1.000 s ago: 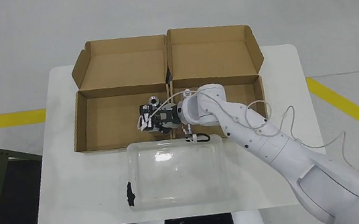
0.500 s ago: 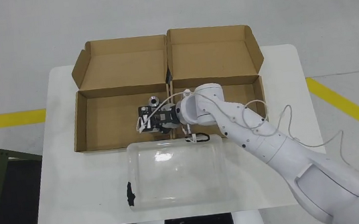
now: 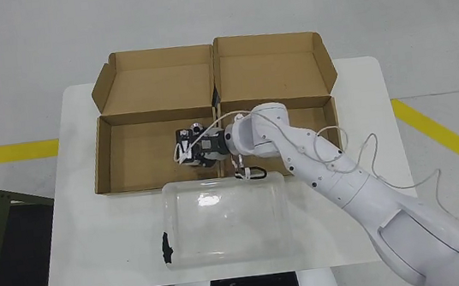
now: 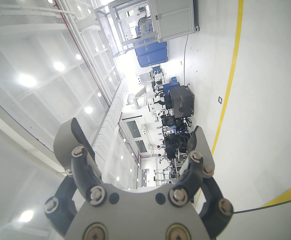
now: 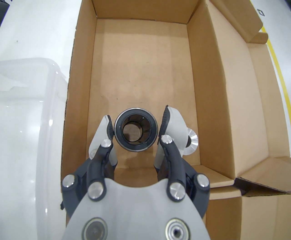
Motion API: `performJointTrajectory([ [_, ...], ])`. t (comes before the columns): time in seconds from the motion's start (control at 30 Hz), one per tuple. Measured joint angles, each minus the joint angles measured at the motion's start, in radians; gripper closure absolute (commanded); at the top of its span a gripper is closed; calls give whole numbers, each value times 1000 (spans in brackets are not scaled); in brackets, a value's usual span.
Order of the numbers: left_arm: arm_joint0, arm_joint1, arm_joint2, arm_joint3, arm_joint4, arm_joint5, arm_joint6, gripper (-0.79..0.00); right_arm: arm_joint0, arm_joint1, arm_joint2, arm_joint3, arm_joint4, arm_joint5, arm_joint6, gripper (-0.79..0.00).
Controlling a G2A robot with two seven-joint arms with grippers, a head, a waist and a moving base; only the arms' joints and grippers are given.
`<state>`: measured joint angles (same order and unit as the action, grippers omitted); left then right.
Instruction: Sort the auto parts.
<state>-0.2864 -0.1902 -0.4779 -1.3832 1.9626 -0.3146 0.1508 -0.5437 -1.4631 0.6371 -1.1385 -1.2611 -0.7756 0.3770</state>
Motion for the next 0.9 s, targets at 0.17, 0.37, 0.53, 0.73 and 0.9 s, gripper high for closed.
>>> performJointTrajectory([
  [0.17,0,0,0,0,0,0,0,-785,-19,10,37,-44,18,-5,-12,-382],
  [0.37,0,0,0,0,0,0,0,-785,-54,29,96,-127,32,-4,-23,-379],
  [0.53,0,0,0,0,0,0,0,-785,-109,51,151,-223,41,-8,-12,-382],
  [0.73,0,0,0,0,0,0,0,-785,-216,81,219,-366,61,-10,20,-385],
  [0.9,0,0,0,0,0,0,0,-785,-305,107,282,-472,58,-36,23,-382],
])
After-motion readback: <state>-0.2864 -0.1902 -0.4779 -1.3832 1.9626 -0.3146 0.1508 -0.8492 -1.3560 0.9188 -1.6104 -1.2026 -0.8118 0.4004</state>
